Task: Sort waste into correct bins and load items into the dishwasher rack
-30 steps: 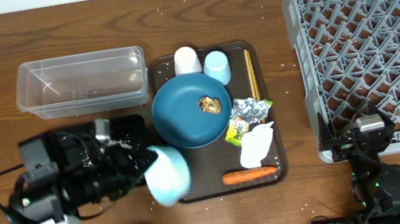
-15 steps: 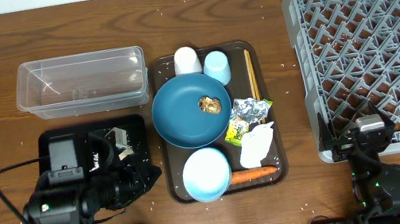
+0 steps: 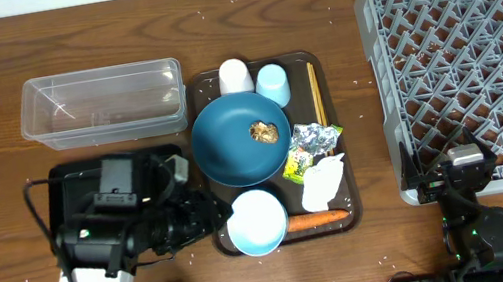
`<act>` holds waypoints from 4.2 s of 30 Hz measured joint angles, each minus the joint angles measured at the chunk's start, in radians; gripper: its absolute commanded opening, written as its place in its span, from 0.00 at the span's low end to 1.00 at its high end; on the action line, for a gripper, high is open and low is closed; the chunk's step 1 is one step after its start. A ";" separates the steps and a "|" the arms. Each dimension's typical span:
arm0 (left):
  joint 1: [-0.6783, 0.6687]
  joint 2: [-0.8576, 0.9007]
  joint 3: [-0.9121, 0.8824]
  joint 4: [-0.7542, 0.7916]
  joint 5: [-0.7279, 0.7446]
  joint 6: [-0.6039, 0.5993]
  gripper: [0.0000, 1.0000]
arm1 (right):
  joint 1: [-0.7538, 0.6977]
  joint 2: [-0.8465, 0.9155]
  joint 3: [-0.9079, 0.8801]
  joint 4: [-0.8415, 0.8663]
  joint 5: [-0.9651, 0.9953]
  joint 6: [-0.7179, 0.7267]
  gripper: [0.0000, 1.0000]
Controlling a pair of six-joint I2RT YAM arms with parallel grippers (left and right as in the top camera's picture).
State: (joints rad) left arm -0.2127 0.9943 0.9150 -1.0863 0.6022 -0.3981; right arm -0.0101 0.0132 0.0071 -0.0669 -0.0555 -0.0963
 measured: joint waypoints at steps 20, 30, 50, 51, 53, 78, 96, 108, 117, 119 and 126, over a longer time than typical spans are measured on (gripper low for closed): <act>-0.597 0.318 -0.002 0.399 -0.111 -0.241 0.14 | 0.000 0.000 0.000 0.000 0.000 0.000 0.99; -0.634 0.458 -0.002 0.435 -0.171 -0.272 0.06 | 0.000 0.000 0.000 0.000 0.000 0.000 0.99; -0.634 0.494 -0.001 0.346 -0.422 -0.290 0.13 | 0.000 0.000 0.000 0.000 0.000 0.000 0.99; -0.634 0.487 0.002 0.343 -0.423 -0.286 0.29 | 0.000 0.000 0.000 0.000 0.000 0.000 0.99; -0.634 0.460 0.019 0.342 -0.423 -0.279 0.48 | 0.000 0.000 0.000 0.000 0.000 0.000 0.99; -0.436 0.684 0.394 0.236 -0.332 0.019 0.68 | 0.000 0.000 0.000 0.000 0.000 0.000 0.99; -0.563 0.864 0.394 0.338 -0.639 -0.052 0.64 | 0.000 0.000 0.000 0.000 0.000 0.000 0.99; -0.564 0.864 0.371 0.376 -0.689 -0.077 0.58 | 0.000 0.000 0.000 0.000 0.000 0.000 0.99; -0.570 0.864 0.364 0.403 -0.692 -0.077 0.58 | 0.000 0.000 0.000 0.000 0.000 0.000 0.99; -0.570 0.864 0.354 0.409 -0.692 -0.077 0.58 | 0.000 0.000 0.000 0.000 0.000 0.000 0.99; -0.570 0.865 0.322 0.431 -0.692 -0.077 0.58 | 0.000 0.000 0.000 0.000 0.000 0.000 0.99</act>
State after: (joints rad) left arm -0.7826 1.8591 1.2369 -0.6548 -0.0898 -0.4755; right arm -0.0101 0.0132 0.0071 -0.0666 -0.0555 -0.0963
